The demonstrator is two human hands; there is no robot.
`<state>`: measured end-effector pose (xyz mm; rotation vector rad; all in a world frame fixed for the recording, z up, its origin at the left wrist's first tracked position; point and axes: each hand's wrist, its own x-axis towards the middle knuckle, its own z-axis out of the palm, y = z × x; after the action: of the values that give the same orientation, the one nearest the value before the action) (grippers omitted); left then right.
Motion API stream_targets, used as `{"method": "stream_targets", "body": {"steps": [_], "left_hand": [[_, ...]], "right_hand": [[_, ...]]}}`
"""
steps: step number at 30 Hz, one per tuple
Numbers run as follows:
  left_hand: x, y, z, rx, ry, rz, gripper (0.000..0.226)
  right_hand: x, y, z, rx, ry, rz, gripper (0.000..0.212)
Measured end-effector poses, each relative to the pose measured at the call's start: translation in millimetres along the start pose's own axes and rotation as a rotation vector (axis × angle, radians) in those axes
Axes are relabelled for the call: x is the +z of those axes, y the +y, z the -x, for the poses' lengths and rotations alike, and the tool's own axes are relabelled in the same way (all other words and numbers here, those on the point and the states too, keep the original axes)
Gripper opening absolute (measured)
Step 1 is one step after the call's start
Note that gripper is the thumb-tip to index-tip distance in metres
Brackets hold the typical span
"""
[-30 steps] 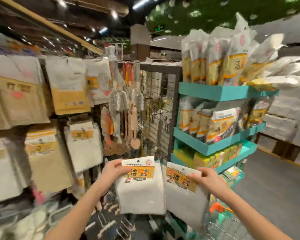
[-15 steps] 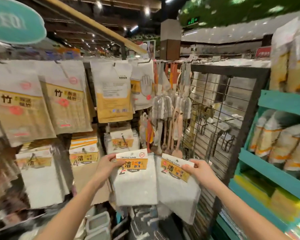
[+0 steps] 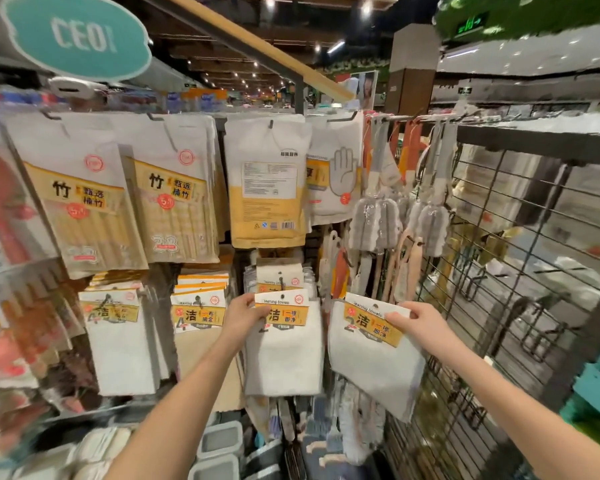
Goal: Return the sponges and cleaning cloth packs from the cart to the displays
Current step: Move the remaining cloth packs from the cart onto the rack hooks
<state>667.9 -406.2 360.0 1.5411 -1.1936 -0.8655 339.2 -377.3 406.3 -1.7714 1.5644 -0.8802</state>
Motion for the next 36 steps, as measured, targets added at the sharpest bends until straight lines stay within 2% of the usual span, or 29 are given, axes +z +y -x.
{"method": "stream_targets", "body": {"steps": [7,15,22,28,33,34,36], "left_hand": [[4,-3,-9,-0.024,0.015,-0.005,0.018],[9,-14,-14,-0.017,-0.005,0.011,0.016],[17,-21,-37,-0.058,0.063,-0.039,0.031],[28,-7,-74,-0.051,0.179,-0.272,0.017],[26,5,-90,-0.086,0.155,-0.448,0.006],[25,5,-91,-0.061,0.168,-0.465,0.007],[21,7,-87,0.05,0.223,-0.44,0.029]], "right_hand": [[13,1,-10,0.017,-0.043,-0.067,0.015],[29,1,-9,0.002,-0.121,-0.131,0.014],[37,-3,-21,-0.007,-0.15,-0.158,0.018],[52,-1,-39,0.015,-0.163,-0.106,0.02],[68,-9,-62,-0.049,-0.221,-0.076,0.02],[74,-11,-67,-0.05,-0.228,-0.062,0.021],[89,-17,-75,-0.038,-0.243,-0.044,0.022]]}}
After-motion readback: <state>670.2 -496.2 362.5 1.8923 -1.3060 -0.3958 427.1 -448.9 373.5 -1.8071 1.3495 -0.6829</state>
